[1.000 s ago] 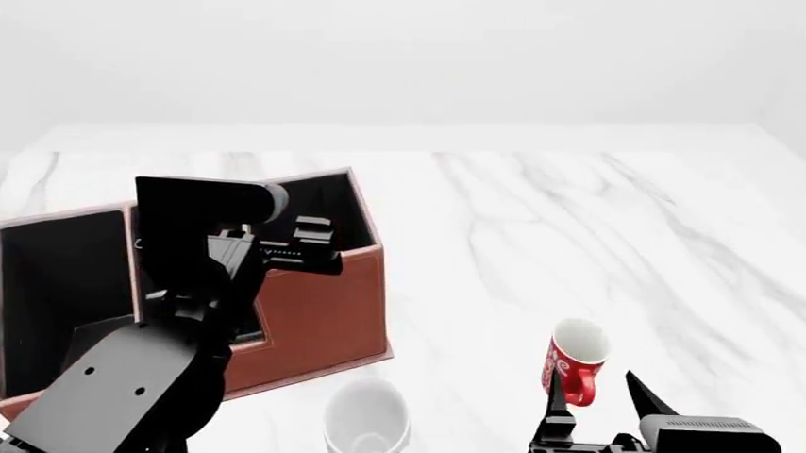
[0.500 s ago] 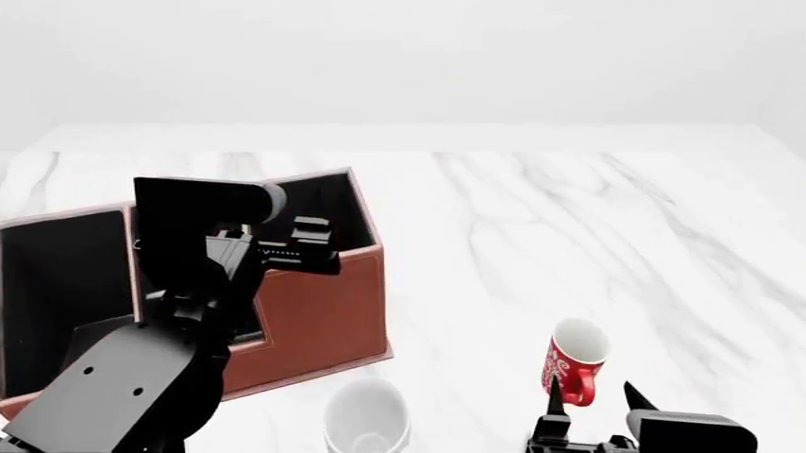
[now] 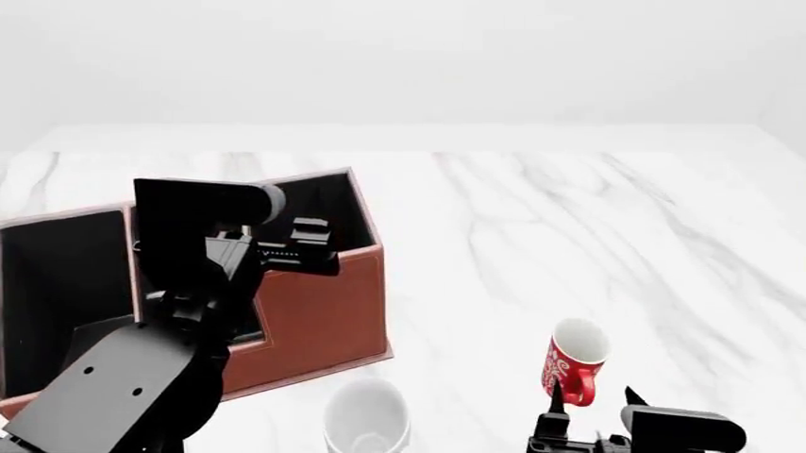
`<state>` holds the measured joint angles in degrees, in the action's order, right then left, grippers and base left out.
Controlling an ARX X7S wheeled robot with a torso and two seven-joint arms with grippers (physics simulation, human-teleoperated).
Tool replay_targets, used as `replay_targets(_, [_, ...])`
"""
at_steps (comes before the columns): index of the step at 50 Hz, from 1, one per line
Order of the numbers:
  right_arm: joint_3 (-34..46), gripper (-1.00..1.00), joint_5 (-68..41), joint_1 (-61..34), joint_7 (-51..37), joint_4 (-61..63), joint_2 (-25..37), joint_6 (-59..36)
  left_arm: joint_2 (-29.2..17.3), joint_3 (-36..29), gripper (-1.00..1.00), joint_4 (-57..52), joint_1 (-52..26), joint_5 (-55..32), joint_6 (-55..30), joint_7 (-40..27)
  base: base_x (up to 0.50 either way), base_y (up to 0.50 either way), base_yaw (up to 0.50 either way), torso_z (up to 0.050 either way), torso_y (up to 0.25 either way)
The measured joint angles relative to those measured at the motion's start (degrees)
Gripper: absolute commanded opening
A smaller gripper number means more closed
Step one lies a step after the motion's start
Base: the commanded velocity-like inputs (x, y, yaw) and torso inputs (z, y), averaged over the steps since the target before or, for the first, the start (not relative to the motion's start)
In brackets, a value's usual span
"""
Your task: Pick up the red mug and place it to the right of the caddy.
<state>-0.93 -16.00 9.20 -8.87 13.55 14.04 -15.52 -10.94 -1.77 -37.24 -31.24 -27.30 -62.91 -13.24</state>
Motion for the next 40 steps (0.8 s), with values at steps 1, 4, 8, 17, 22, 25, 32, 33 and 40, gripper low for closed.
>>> replay_targets(1, [0.0, 1.0, 0.0, -0.1, 0.0, -0.2, 0.0, -0.1, 0.0, 0.0, 1.0, 0.0, 0.0, 0.0, 0.0, 0.0, 0.0, 0.0, 0.0, 0.0, 0.0])
replay_targets(4, [0.2, 1.0, 0.0, -0.6, -0.1, -1.1, 0.0, -0.2, -0.1, 0.0, 1.0, 0.1, 0.1, -0.2, 0.2, -0.1, 0.0, 0.0, 0.0, 0.0, 0.0])
replay_targets(8, [0.4, 1.0, 0.0, -1.3, -0.1, -2.4, -0.1, -0.3, -0.2, -0.1, 1.0, 0.2, 0.2, -0.3, 0.3, -0.2, 0.0, 0.0, 0.0, 0.0, 0.0])
replay_targets(17, [0.9, 1.0, -0.4, -2.8, 0.2, -4.7, -0.1, -0.7, -0.4, -0.2, 1.0, 0.5, 0.3, -0.6, 0.7, -0.4, 0.0, 0.0, 0.0, 0.0, 0.0])
replay_targets(22, [1.1, 1.0, -0.7, -3.5, 0.3, -5.7, -0.1, -1.0, -0.5, -0.3, 1.0, 0.5, 0.4, -0.8, 0.8, -0.5, 0.0, 0.0, 0.0, 0.0, 0.0])
replay_targets(25, [1.1, 1.0, -0.9, -3.9, 0.4, -6.3, -0.1, -1.2, -0.6, -0.4, 1.0, 0.6, 0.5, -0.9, 1.0, -0.6, 0.0, 0.0, 0.0, 0.0, 0.0])
replay_targets(32, [1.2, 1.0, -1.3, -5.2, 0.4, -8.0, -0.1, -1.6, -0.8, -0.4, 1.0, 0.8, 0.6, -1.1, 1.2, -0.7, 0.0, 0.0, 0.0, 0.0, 0.0])
replay_targets(33, [1.2, 1.0, -1.3, -5.5, 0.4, -8.3, -0.1, -1.6, -0.8, -0.4, 1.0, 0.8, 0.6, -1.1, 1.3, -0.8, 0.0, 0.0, 0.0, 0.0, 0.0])
replay_targets(40, [1.2, 1.0, -1.7, -7.1, 0.5, -10.7, -0.2, -1.9, -1.0, -0.5, 1.0, 1.0, 0.8, -1.3, 1.5, -0.9, 0.0, 0.0, 0.0, 0.0, 0.0])
